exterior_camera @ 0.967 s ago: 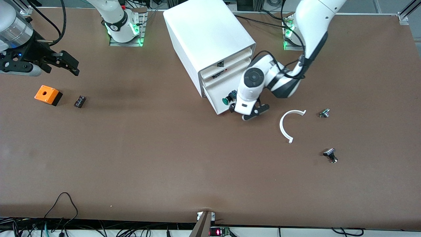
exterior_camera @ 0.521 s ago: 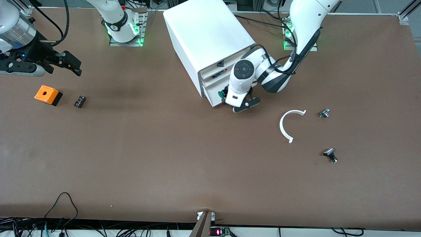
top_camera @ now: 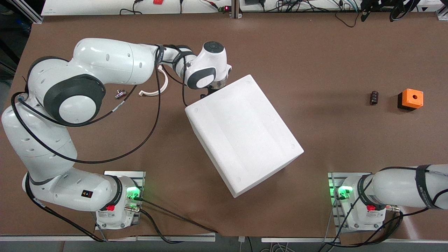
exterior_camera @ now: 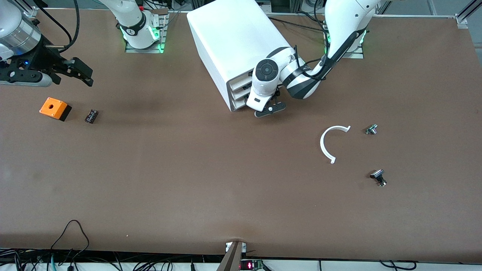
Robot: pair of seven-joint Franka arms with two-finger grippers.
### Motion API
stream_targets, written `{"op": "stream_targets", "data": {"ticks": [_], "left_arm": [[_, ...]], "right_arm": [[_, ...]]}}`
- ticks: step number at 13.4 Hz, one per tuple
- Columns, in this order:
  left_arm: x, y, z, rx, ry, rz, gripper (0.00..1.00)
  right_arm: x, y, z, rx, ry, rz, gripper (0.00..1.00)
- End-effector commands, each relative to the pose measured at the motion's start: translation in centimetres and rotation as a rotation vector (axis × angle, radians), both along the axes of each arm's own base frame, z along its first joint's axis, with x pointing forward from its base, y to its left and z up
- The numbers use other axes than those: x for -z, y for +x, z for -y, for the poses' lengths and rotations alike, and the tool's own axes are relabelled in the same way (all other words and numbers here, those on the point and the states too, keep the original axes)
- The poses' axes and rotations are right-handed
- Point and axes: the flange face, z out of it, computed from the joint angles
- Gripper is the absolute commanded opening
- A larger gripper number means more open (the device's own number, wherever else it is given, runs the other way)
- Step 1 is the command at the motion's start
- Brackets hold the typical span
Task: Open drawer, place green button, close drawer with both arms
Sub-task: 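Push the drawer shut into the cabinet with the left gripper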
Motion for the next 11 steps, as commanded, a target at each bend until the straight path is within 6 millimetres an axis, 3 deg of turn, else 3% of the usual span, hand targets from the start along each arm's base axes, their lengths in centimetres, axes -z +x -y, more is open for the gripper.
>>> {"op": "stream_targets", "data": {"ticks": [1, 5, 6, 8, 11], "left_arm": [[0.1, -0.7, 0.5, 0.012, -0.006, -0.021, 0.99], [-0.8, -0.2, 0.6, 0.018, -0.01, -0.005, 0.99], [-1.9, 0.7, 0.5, 0.034, 0.0, 0.002, 0.99], [-4.9, 4.1, -1.3, 0.137, 0.061, -0.041, 0.99], [-10.4, 10.0, -6.2, 0.11, 0.052, -0.005, 0.99]], "right_arm": [[-0.3, 0.2, 0.0, -0.015, 0.005, 0.013, 1.0], [-0.5, 0.2, 0.2, -0.009, 0.008, 0.019, 1.0], [-0.5, 0.2, 0.2, -0.009, 0.008, 0.019, 1.0], [-0.7, 0.3, 0.1, -0.005, 0.011, 0.023, 1.0], [-1.0, 0.3, 0.1, -0.002, 0.016, 0.024, 1.0]]}}
